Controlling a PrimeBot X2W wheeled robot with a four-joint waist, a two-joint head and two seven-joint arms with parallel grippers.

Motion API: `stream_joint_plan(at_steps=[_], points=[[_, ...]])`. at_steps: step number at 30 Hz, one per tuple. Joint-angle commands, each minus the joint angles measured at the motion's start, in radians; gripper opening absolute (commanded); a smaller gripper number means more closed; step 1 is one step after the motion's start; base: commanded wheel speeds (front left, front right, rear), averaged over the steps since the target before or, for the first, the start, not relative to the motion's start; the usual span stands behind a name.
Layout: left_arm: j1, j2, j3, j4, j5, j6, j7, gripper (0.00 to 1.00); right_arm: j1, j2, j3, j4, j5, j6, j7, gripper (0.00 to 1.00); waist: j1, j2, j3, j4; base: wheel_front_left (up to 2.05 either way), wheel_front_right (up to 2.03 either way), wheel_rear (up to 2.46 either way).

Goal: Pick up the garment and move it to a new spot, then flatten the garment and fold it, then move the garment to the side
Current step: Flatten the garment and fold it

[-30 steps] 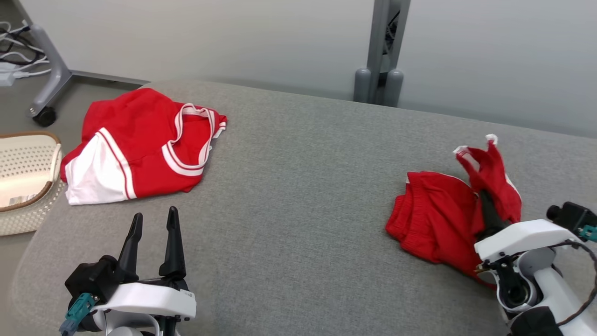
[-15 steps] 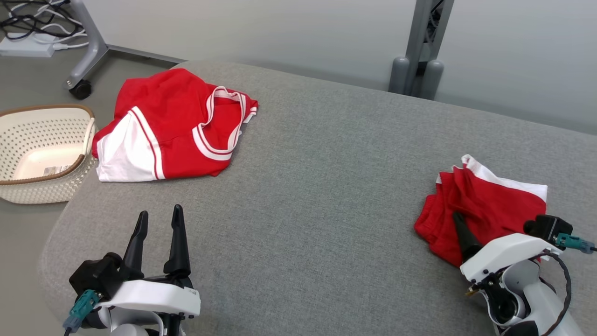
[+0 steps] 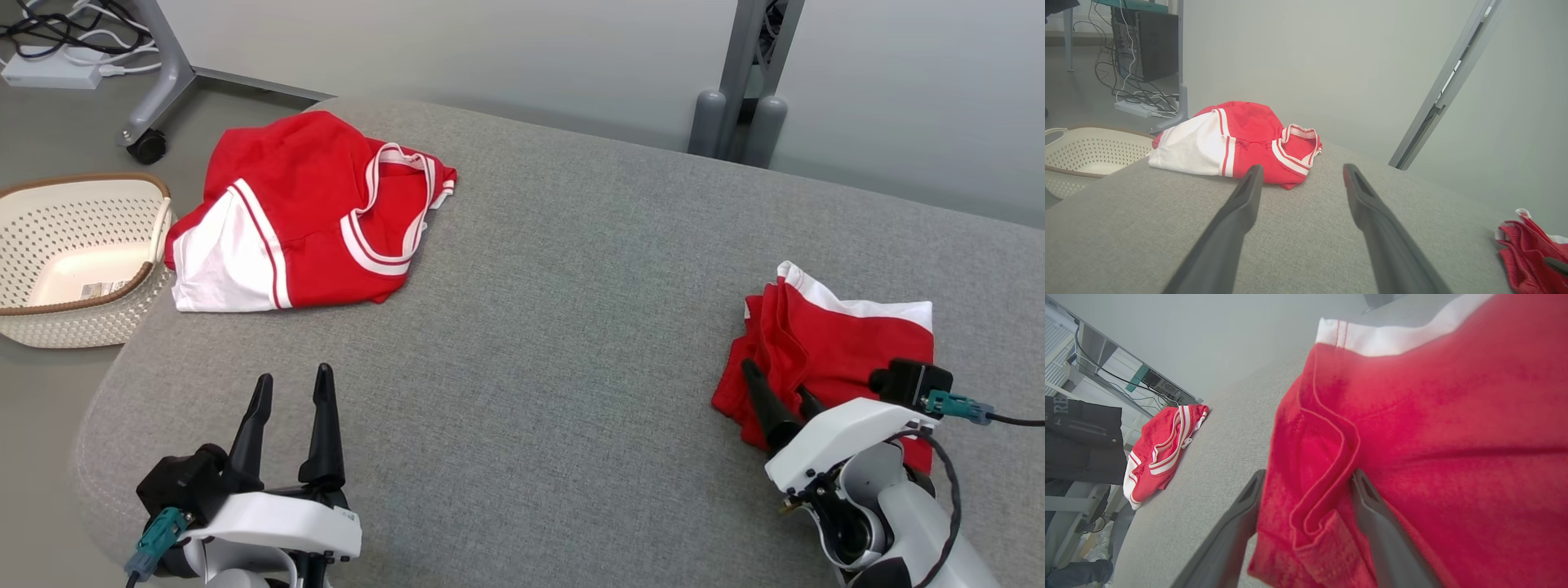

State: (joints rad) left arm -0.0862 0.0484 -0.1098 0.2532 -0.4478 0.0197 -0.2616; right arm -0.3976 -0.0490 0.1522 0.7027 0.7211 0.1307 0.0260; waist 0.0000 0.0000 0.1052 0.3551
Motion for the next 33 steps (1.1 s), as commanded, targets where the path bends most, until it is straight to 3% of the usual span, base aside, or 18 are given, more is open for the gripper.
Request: stream_joint_plan(at_steps=[1, 9, 17, 21, 24, 27, 33], points=[[-0.012, 0.004, 0.000, -0.001, -0.005, 0.005, -0.004, 1.00, 0.008, -0.004, 0.005, -0.004, -0.012, 0.000, -0.009, 1.00, 0.0000, 0.0000, 0.001, -0.002, 0.00, 0.00, 0.00], [-0.020, 0.004, -0.008, 0.004, -0.004, 0.003, -0.004, 1.00, 0.014, -0.004, 0.026, -0.024, -0.097, 0.000, -0.005, 1.00, 0.0000, 0.0000, 0.004, -0.014, 0.00, 0.00, 0.00], [-0.005, 0.004, 0.014, 0.001, -0.015, 0.002, -0.004, 1.00, 0.025, -0.004, -0.002, -0.114, -0.072, 0.000, 0.000, 1.00, 0.0000, 0.0000, -0.044, -0.065, 0.00, 0.00, 0.00], [-0.013, 0.004, 0.007, -0.019, -0.009, -0.001, -0.004, 1.00, 0.041, -0.005, -0.039, -0.218, -0.087, 0.000, 0.005, 1.00, 0.0000, 0.0000, -0.079, -0.094, 0.00, 0.00, 0.00], [-0.015, 0.004, 0.003, -0.045, -0.016, 0.004, -0.004, 1.00, 0.056, -0.005, -0.091, -0.323, -0.198, 0.000, -0.012, 1.00, 0.0000, 0.0000, -0.101, -0.119, 0.00, 0.00, 0.00], [-0.014, 0.004, -0.006, -0.076, -0.032, 0.012, -0.004, 1.00, 0.102, -0.004, -0.169, -0.469, -0.217, 0.000, -0.013, 1.00, 0.0000, 0.0000, -0.122, -0.153, 0.00, 0.00, 0.00], [-0.029, 0.004, -0.019, -0.121, -0.044, 0.026, -0.004, 1.00, 0.184, -0.003, -0.218, -0.677, -0.407, 0.000, -0.086, 1.00, 0.0000, 0.0000, -0.117, -0.192, 0.00, 0.00, 0.00]])
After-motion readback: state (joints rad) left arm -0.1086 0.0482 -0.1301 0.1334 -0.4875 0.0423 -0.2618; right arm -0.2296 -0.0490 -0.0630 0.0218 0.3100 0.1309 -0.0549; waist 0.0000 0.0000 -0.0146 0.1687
